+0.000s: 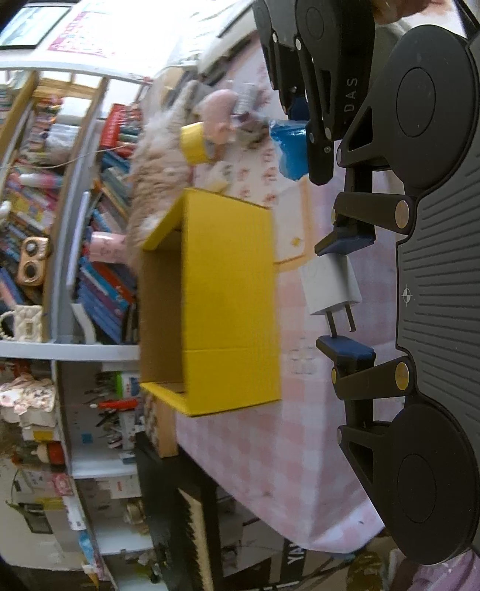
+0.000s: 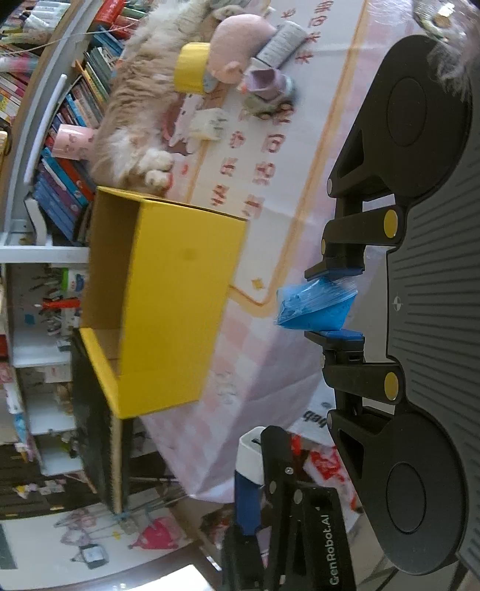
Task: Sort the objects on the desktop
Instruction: 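Lift the blue packet and white plug and carry both toward the yellow box, then lower both tools into the yellow box and open both grippers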
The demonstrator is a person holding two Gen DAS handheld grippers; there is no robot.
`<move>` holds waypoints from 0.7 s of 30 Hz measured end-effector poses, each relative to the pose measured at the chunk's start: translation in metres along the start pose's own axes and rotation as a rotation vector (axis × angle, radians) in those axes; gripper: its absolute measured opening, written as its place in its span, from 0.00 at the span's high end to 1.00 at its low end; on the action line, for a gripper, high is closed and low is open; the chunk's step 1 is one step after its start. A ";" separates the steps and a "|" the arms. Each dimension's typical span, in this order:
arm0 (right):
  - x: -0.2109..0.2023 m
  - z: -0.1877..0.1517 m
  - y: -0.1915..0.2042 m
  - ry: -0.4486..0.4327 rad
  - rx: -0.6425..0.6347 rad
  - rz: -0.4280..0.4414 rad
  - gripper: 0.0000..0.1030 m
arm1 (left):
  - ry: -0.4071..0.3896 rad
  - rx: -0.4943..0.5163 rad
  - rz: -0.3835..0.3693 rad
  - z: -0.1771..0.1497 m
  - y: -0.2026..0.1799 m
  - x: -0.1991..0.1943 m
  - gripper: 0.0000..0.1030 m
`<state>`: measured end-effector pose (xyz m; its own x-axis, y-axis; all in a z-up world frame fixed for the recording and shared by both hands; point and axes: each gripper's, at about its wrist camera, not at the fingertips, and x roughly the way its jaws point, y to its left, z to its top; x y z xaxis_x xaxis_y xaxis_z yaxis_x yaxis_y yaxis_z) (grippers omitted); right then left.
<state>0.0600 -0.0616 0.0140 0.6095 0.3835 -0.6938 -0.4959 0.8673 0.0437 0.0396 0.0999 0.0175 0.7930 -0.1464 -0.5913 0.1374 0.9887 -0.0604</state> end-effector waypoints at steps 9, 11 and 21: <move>-0.017 0.074 -0.023 -0.177 -0.030 0.033 0.77 | -0.165 0.002 0.002 0.071 0.000 0.012 0.56; -0.018 0.091 -0.031 -0.219 -0.046 0.038 0.77 | -0.196 0.006 0.007 0.086 0.000 0.017 0.56; 0.014 0.153 -0.076 -0.273 -0.118 0.071 0.77 | -0.227 -0.025 0.035 0.140 0.006 0.063 0.56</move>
<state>0.2011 -0.0733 0.1112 0.7068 0.5265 -0.4725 -0.6015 0.7988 -0.0096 0.1734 0.0916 0.0926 0.9106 -0.1127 -0.3977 0.0947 0.9934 -0.0646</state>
